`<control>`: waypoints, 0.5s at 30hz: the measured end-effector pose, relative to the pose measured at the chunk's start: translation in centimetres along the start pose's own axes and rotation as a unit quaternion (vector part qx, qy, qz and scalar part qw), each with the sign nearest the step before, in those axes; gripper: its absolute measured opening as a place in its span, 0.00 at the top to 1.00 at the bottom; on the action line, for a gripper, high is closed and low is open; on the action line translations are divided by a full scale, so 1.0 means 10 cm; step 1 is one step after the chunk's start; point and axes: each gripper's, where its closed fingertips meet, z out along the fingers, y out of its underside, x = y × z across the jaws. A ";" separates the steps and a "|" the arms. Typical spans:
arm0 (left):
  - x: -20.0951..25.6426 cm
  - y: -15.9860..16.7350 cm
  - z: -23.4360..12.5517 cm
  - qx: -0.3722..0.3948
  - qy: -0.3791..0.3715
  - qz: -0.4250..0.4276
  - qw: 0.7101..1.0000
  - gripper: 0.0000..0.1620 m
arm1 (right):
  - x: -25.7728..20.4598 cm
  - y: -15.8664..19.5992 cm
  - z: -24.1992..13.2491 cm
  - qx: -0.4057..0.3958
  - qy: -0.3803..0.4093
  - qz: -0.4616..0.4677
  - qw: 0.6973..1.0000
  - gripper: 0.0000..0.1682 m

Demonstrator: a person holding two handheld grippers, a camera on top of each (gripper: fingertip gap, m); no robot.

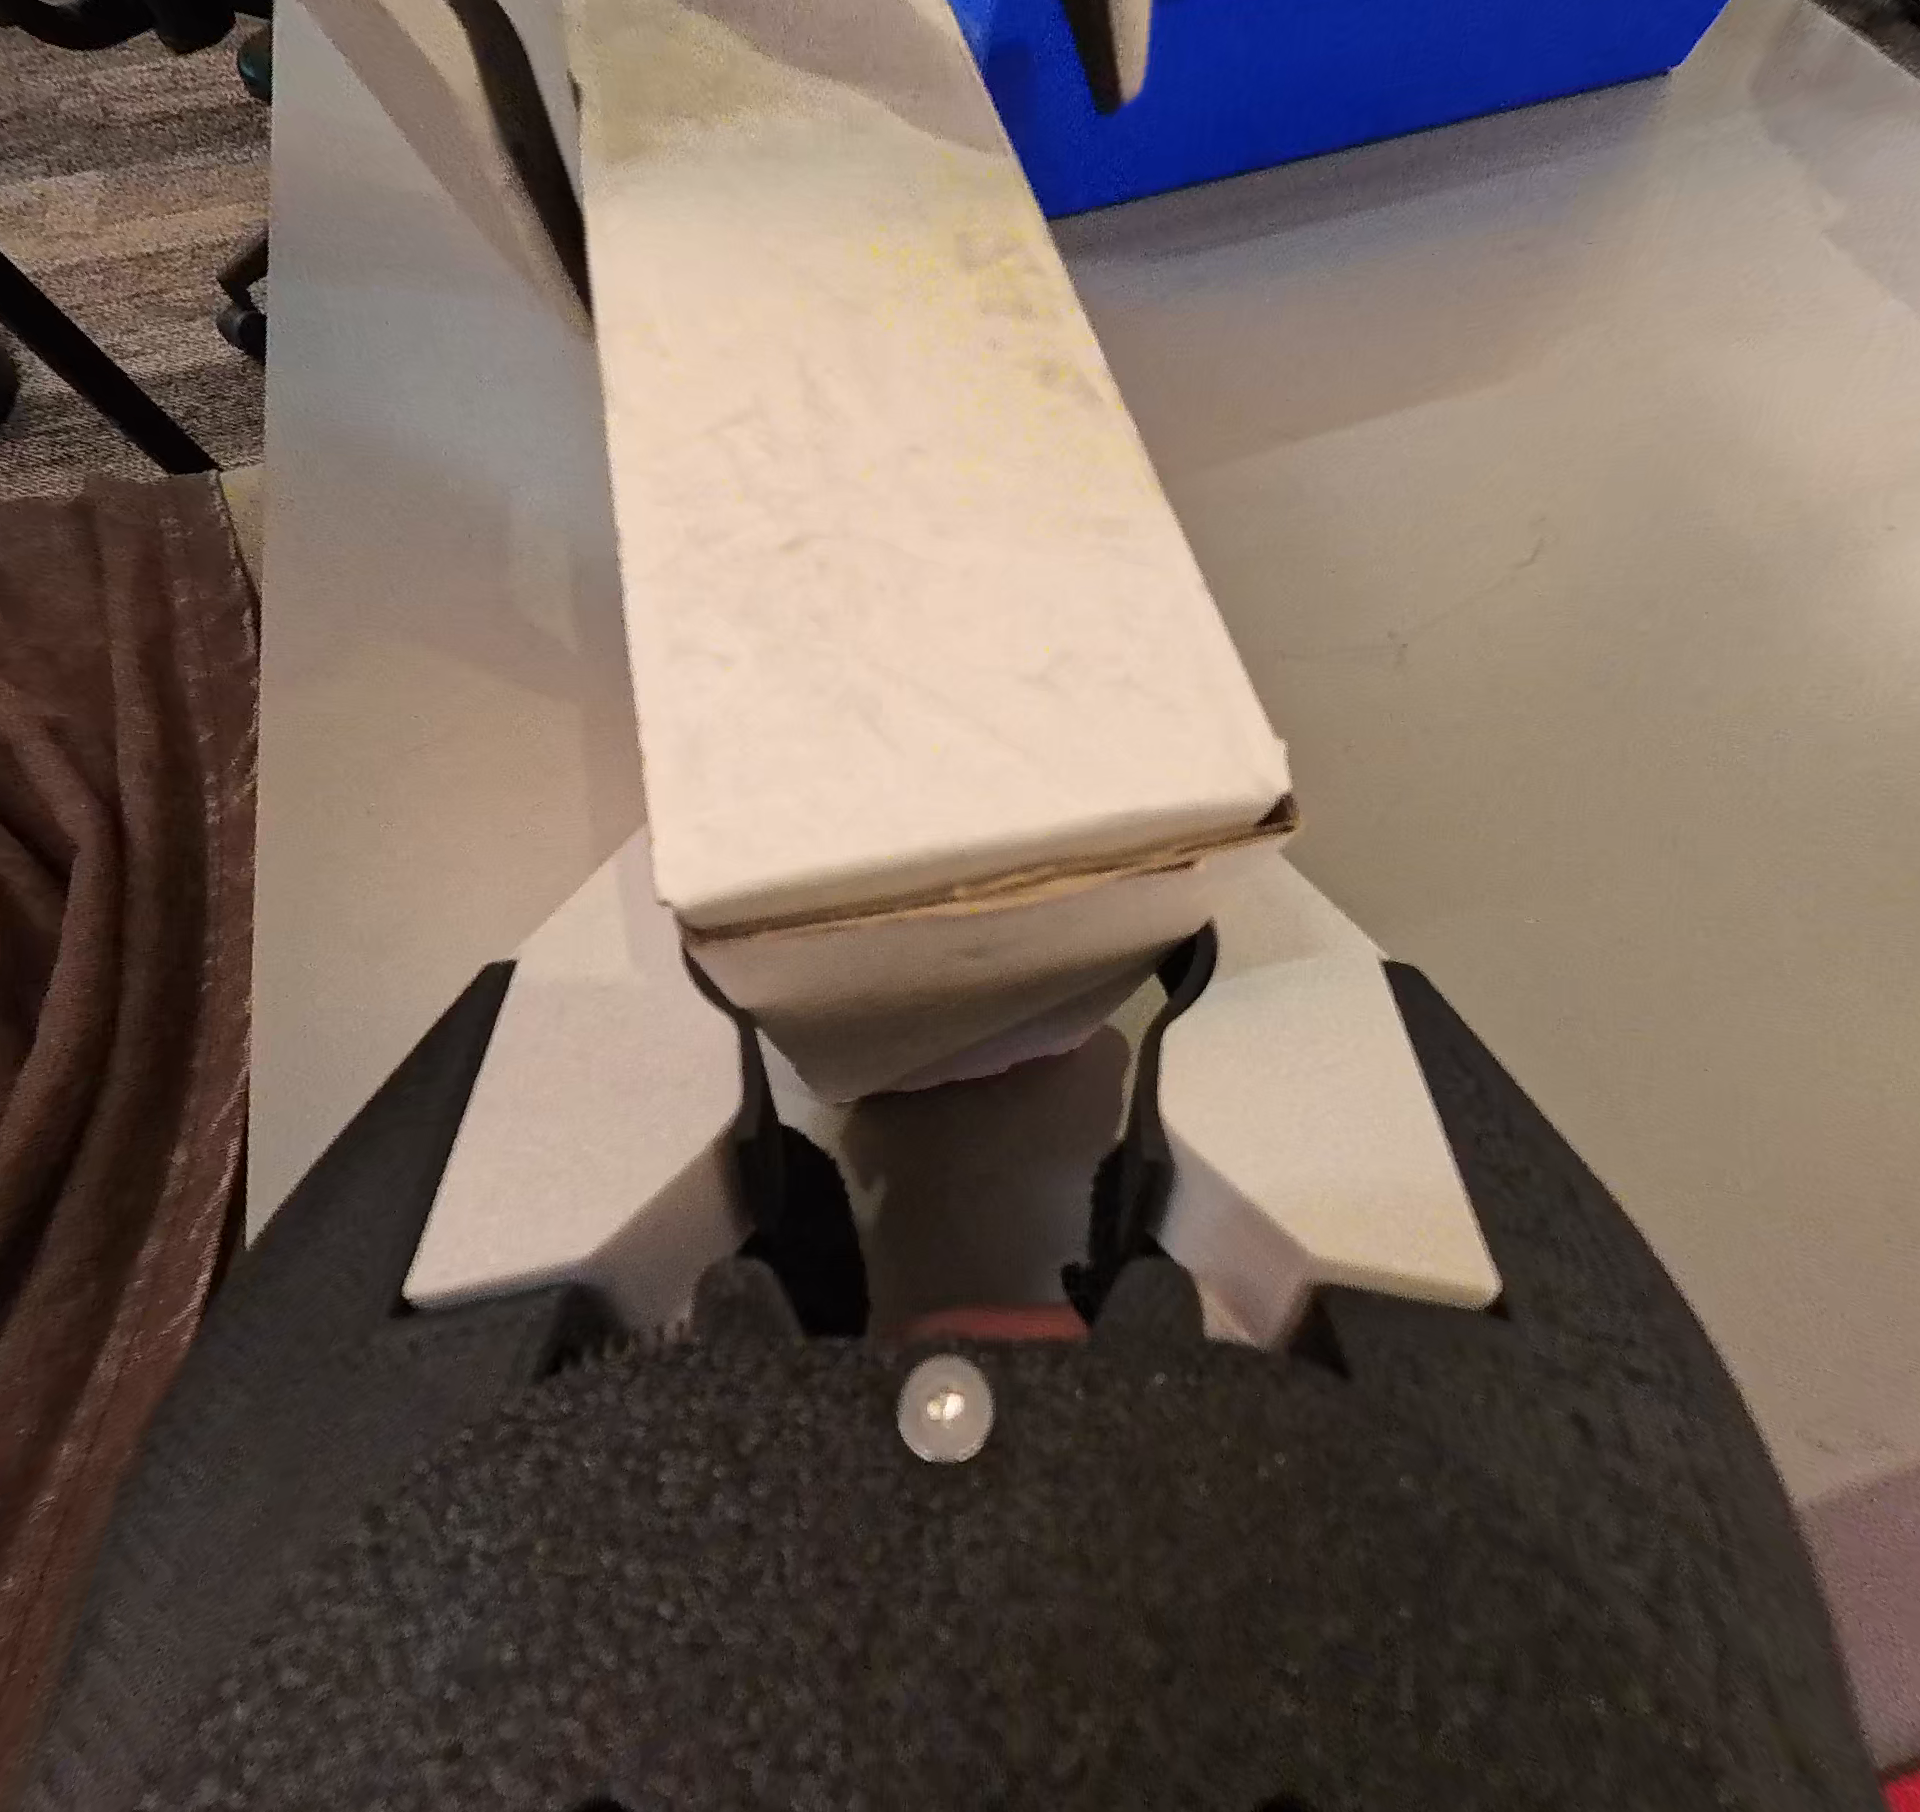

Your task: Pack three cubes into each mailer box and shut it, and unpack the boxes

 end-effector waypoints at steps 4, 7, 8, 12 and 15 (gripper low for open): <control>0.02 -0.03 -0.08 0.003 -0.076 0.053 0.996 0.66 | 0.00 0.00 0.00 -0.001 -0.001 0.000 1.000 0.53; 0.02 -0.07 -0.17 0.016 -0.119 0.072 0.990 0.72 | 0.00 0.00 0.00 -0.002 0.000 -0.001 1.000 0.53; 0.00 -0.07 -0.20 0.019 -0.131 0.076 0.988 0.71 | 0.00 0.00 0.00 -0.003 0.000 -0.001 1.000 0.53; -0.03 -0.03 -0.23 0.008 -0.174 0.103 0.979 0.69 | 0.01 0.00 0.00 -0.005 0.002 0.001 1.000 0.54; -0.04 -0.08 -0.23 -0.007 -0.246 0.174 0.953 0.72 | 0.04 0.02 -0.01 -0.012 0.012 -0.002 1.000 0.54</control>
